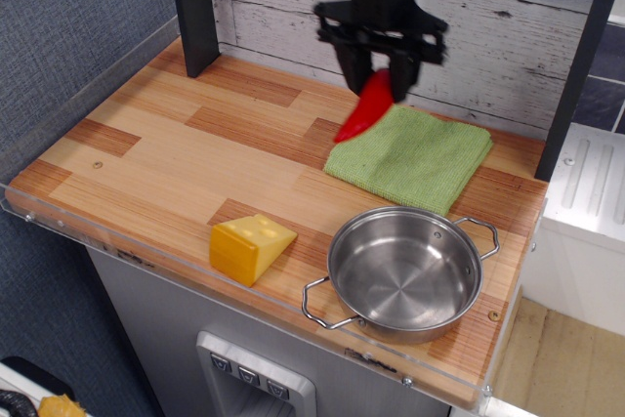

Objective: Move the red pepper to the front left corner of the table

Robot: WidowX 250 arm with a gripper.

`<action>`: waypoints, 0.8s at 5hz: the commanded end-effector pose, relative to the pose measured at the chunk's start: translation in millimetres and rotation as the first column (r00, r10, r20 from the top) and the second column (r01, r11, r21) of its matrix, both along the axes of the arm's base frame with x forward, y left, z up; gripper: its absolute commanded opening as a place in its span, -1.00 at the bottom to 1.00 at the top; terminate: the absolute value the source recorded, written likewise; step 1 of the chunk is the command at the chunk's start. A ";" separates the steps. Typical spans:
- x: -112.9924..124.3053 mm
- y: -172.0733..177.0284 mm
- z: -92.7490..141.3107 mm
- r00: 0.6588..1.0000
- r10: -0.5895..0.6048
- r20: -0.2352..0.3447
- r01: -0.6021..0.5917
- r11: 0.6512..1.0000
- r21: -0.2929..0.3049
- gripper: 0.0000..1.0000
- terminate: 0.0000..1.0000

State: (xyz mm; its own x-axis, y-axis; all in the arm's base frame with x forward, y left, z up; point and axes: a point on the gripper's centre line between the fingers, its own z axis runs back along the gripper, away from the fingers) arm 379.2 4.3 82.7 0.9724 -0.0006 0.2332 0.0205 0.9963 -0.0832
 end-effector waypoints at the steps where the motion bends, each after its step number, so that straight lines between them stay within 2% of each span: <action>1: -22.0 54.9 24.7 0.985 0.166 0.041 -0.167 0.986 0.021 -1.00 -1.00; 3: -44.6 112.1 7.0 0.970 0.245 -0.011 -0.244 0.968 0.054 -1.00 -1.00; 4: -57.5 132.9 -1.7 0.959 0.283 -0.010 -0.281 0.957 0.074 -1.00 -1.00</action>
